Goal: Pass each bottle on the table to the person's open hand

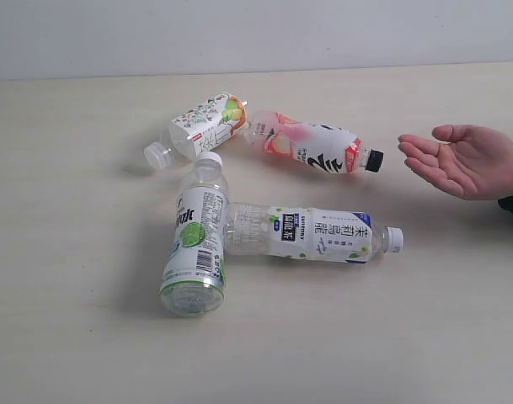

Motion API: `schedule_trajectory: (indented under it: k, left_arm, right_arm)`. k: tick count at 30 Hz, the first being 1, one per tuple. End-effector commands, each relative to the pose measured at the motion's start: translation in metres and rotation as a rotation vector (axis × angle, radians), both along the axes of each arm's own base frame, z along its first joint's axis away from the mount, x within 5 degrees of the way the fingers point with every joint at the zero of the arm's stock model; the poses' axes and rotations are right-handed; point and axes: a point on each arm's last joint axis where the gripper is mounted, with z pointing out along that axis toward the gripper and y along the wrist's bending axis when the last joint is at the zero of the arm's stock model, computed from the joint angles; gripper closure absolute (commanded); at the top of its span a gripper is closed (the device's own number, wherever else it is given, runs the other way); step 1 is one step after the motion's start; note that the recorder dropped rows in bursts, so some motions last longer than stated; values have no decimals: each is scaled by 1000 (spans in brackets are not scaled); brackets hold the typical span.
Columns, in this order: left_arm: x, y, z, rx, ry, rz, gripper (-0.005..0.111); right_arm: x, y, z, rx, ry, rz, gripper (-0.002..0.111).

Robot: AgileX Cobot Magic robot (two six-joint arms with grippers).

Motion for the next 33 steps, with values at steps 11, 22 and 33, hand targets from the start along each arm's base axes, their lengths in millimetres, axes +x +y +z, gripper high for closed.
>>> schedule_trajectory:
  k: [11,22,33]
  left_arm:
    - [0,1,16,-635,-105,6,107]
    - [-21,6,116,-770,-586,-137,107]
    - [61,-7,183,-365,-99,-1,107]
  right_arm:
    - [0,0,0,-3,-10,-4,108]
    - [0,0,0,-3,-10,-4,108]
    - [0,0,0,-3,-10,-4,108]
